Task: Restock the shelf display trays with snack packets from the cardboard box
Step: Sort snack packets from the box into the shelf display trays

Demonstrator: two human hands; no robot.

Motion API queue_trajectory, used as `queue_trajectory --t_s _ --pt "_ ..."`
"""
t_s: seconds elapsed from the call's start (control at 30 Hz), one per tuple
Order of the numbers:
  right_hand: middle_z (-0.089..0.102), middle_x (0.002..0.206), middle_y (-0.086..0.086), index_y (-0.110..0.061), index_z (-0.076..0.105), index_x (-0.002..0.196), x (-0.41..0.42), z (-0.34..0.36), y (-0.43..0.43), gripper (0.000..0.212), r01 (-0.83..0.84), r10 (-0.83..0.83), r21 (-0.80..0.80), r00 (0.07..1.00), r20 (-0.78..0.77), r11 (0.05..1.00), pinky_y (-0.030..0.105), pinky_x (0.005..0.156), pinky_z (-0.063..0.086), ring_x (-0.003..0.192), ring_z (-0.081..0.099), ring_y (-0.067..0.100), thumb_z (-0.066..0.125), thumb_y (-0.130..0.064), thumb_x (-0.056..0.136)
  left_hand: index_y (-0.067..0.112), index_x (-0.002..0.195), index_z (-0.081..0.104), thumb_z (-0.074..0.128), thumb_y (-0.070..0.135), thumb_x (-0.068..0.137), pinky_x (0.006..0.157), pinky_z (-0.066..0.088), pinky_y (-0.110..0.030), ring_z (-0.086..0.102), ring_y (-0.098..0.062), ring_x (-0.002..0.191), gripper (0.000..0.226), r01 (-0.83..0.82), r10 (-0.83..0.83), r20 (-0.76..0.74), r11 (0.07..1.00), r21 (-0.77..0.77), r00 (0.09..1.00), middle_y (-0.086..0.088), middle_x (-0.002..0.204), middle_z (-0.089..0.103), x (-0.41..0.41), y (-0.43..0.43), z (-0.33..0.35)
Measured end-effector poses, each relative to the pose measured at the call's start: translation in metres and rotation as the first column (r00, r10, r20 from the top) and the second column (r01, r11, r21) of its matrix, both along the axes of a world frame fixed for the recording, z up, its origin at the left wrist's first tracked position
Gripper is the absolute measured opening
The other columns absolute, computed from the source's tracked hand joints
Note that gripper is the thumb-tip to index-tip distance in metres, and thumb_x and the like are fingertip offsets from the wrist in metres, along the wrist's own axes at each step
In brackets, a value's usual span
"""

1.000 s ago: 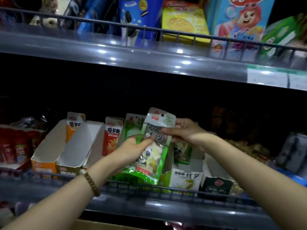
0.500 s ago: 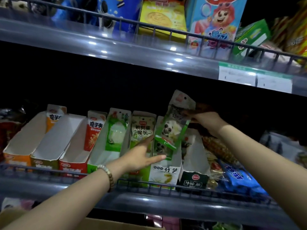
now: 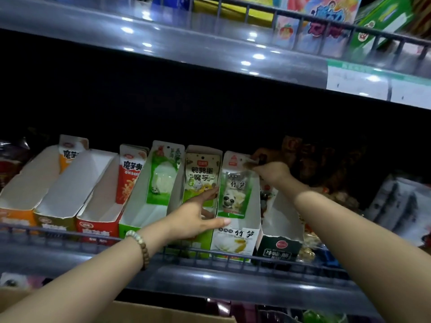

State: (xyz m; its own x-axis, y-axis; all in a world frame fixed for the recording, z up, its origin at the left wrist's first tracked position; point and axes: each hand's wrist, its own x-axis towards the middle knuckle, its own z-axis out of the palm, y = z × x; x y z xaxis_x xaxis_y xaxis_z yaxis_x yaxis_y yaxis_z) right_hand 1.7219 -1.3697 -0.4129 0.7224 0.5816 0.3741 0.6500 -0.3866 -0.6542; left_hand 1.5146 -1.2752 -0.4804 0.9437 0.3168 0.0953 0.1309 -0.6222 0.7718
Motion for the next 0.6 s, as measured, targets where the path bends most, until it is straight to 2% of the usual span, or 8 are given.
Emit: queue_trajectory --t_s 0.1,0.17,0.23,0.27,0.37,0.43,0.5,0.6 --pt "0.06 0.095 0.008 -0.02 0.055 0.078 -0.004 -0.002 -0.001 0.023 0.003 -0.004 0.029 0.999 0.038 1.0 0.034 0.071 0.052 0.088 0.061 0.027 0.078 -0.018 0.076 0.034 0.149 0.013 0.065 0.054 0.077 0.093 0.04 -0.016 0.05 -0.003 0.114 0.091 -0.009 0.009 0.004 1.0 0.01 1.0 0.012 0.152 0.029 0.001 -0.001 0.001" --pt "0.059 0.102 0.009 -0.019 0.055 0.083 -0.005 -0.002 -0.003 0.024 0.005 -0.005 0.007 0.999 0.053 1.0 0.03 0.069 0.049 0.088 0.058 0.024 0.077 -0.02 0.076 0.031 0.149 0.014 0.066 0.052 0.078 0.092 0.039 -0.016 0.049 -0.007 0.12 0.091 -0.018 0.018 0.018 0.999 0.031 1.0 0.011 0.153 0.028 0.001 -0.002 0.002" --pt "0.057 0.098 0.008 -0.016 0.055 0.087 -0.011 -0.001 -0.01 0.024 0.031 -0.027 -0.085 0.998 0.054 0.996 0.022 0.06 0.041 0.077 0.055 0.018 0.075 -0.027 0.078 0.028 0.149 0.015 0.066 0.051 0.078 0.094 0.038 -0.017 0.044 -0.01 0.127 0.091 -0.03 0.027 0.039 0.997 0.073 0.999 0.008 0.153 0.029 -0.001 -0.005 0.004" --pt "0.059 0.098 0.008 -0.016 0.058 0.092 -0.013 0.0 -0.014 0.025 0.025 -0.019 -0.102 0.998 0.053 0.995 0.022 0.06 0.042 0.077 0.057 0.017 0.075 -0.029 0.078 0.027 0.149 0.015 0.066 0.051 0.078 0.097 0.038 -0.019 0.042 -0.012 0.129 0.091 -0.036 0.032 0.049 0.995 0.09 0.998 0.007 0.153 0.028 -0.003 -0.007 0.006" --pt "0.063 0.115 0.013 -0.016 0.052 0.128 -0.028 0.005 -0.029 0.057 0.001 0.008 -0.094 0.995 0.102 0.996 0.035 0.085 0.051 0.103 0.061 0.026 0.075 -0.029 0.077 0.024 0.149 0.019 0.064 0.053 0.079 0.11 0.034 -0.032 0.035 -0.017 0.136 0.088 -0.072 0.062 0.079 0.989 0.13 0.995 0.003 0.153 0.03 -0.012 -0.012 0.011" --pt "0.056 0.127 0.011 -0.018 0.047 0.134 -0.045 0.01 -0.039 0.063 0.023 -0.014 -0.09 0.995 0.098 0.996 0.042 0.096 0.048 0.116 0.055 0.027 0.073 -0.032 0.078 0.023 0.148 0.023 0.061 0.053 0.082 0.113 0.03 -0.033 0.032 -0.016 0.138 0.082 -0.098 0.078 0.127 0.982 0.164 0.989 0.001 0.152 0.032 -0.026 -0.016 0.015" --pt "0.046 0.135 0.009 -0.019 0.044 0.136 -0.071 0.011 -0.051 0.062 -0.029 0.033 -0.068 0.997 0.062 0.997 0.038 0.102 0.043 0.122 0.05 0.027 0.071 -0.032 0.081 0.022 0.147 0.024 0.057 0.054 0.085 0.113 0.029 -0.032 0.031 -0.013 0.138 0.077 -0.118 0.085 0.162 0.972 0.205 0.983 0.002 0.152 0.032 -0.047 -0.023 0.018" --pt "0.045 0.139 0.01 -0.017 0.04 0.139 -0.122 0.001 -0.074 0.058 -0.143 0.152 -0.126 0.986 0.064 0.982 0.033 0.104 0.037 0.127 0.045 0.027 0.063 -0.032 0.088 0.024 0.149 0.023 0.05 0.057 0.087 0.113 0.028 -0.031 0.03 -0.012 0.138 0.075 -0.134 0.09 0.146 0.935 0.329 0.985 0.005 0.152 0.031 -0.087 -0.032 0.013"
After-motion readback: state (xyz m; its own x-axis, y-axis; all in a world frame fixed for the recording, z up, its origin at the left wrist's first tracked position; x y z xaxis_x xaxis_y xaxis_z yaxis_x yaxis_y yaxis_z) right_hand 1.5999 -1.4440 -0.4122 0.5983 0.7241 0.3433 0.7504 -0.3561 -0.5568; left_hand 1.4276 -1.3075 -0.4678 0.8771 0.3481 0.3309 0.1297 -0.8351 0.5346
